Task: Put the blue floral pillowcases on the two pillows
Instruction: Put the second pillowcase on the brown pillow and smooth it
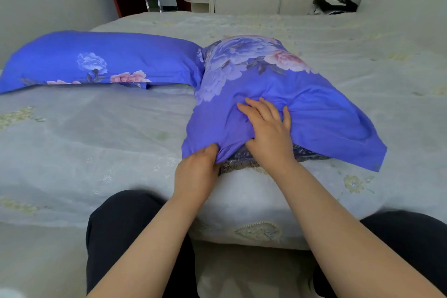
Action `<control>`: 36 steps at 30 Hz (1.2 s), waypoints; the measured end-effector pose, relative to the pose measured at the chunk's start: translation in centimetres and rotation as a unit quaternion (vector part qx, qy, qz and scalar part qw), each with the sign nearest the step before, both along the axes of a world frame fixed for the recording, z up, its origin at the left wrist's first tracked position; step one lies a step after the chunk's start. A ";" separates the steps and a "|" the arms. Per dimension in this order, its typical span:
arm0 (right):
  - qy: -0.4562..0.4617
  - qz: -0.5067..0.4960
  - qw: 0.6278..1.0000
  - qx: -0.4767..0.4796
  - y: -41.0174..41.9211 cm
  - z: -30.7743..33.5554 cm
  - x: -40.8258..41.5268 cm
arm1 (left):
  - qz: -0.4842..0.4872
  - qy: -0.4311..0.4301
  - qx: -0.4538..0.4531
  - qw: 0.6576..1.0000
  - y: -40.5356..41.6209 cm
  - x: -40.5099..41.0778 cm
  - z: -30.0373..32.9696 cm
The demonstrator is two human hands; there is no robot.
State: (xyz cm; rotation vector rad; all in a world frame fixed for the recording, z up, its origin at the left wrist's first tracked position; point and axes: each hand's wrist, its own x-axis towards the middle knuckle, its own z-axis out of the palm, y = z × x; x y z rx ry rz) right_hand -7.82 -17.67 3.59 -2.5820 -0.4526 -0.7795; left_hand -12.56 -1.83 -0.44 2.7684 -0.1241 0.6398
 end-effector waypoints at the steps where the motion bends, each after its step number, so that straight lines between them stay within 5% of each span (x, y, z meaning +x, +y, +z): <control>1: -0.031 0.036 0.997 0.055 -0.8 -0.3 -0.3 | 0.013 0.015 -0.020 1.000 0.1 0.0 -0.2; 6: -0.101 0.113 0.974 0.169 -2.3 -0.2 -4.0 | 0.053 0.026 -0.039 0.997 -0.6 0.4 0.4; 9: 0.002 0.172 0.975 0.141 -3.1 0.3 -5.3 | 0.073 0.042 -0.049 0.995 -0.3 1.8 2.1; 12: 0.090 0.122 0.979 0.137 -5.6 -1.3 -4.2 | 0.044 0.071 -0.007 0.996 -0.1 1.9 2.9; 18: 0.078 0.104 0.986 0.108 -5.8 -2.5 -4.1 | -0.070 -0.181 0.074 0.978 -0.9 -0.3 3.0; 21: 0.060 0.121 0.989 0.054 -4.6 -2.0 -5.8 | -0.121 -0.197 0.046 0.972 -1.8 -0.4 2.3; 24: 0.145 0.141 0.973 0.112 -4.5 -1.6 -7.9 | -0.141 -0.207 0.035 0.967 -2.8 0.1 2.5; 27: 0.207 0.011 0.957 0.201 -5.9 -1.7 -9.0 | -0.194 -0.196 0.008 0.961 -3.5 0.6 2.4; 29: 0.287 -0.065 0.882 0.369 -7.3 -1.7 -9.3 | -0.209 -0.164 0.003 0.964 -3.8 0.6 2.4; 32: 0.373 -0.092 0.677 0.628 -8.6 -2.3 -9.5 | -0.205 -0.116 0.044 0.971 -3.6 0.7 2.8; 34: 0.288 -0.100 0.565 0.767 -9.4 -2.4 -9.5 | -0.209 -0.094 0.066 0.971 -3.4 1.0 3.0; 36: 0.187 -0.125 0.541 0.810 -10.1 -2.3 -9.4 | -0.217 -0.078 0.077 0.970 -3.3 1.2 3.1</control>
